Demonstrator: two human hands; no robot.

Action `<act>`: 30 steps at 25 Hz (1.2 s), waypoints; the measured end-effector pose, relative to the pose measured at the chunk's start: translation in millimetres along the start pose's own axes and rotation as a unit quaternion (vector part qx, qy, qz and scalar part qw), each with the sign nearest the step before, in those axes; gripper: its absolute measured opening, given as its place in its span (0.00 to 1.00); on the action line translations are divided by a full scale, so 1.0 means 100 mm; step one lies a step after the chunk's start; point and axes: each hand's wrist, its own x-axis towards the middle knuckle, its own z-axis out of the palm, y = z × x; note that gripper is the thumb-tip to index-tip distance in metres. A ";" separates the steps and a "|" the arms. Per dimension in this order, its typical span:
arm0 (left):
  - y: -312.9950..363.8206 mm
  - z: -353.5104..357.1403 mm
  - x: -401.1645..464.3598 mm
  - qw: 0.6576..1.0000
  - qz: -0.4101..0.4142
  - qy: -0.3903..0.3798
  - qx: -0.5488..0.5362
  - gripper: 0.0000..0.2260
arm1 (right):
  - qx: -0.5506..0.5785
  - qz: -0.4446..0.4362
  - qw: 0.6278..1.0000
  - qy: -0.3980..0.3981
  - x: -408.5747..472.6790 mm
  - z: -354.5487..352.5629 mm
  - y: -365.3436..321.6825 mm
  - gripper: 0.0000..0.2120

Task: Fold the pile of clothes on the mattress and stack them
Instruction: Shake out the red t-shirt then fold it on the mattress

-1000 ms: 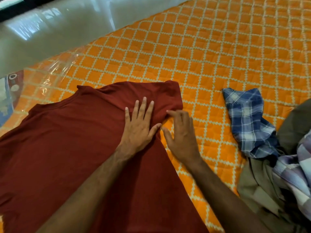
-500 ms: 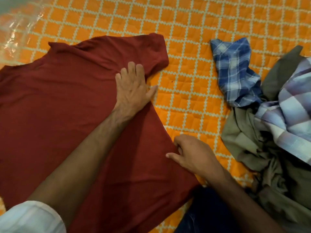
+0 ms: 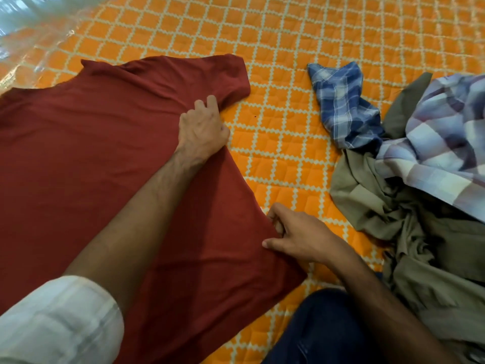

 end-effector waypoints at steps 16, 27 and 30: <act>0.04 -0.11 -0.09 0.986 -0.137 -0.073 -0.057 0.22 | 0.314 -0.113 0.939 0.081 0.02 0.38 -0.01 0.25; -0.32 -0.45 -0.08 0.959 -0.141 0.028 -0.245 0.12 | 0.485 -0.177 0.856 -0.039 -0.05 0.34 -0.51 0.37; -0.56 -0.62 -0.21 0.945 -0.153 0.063 -0.283 0.16 | 0.478 -0.189 0.856 -0.059 -0.12 0.43 -0.80 0.40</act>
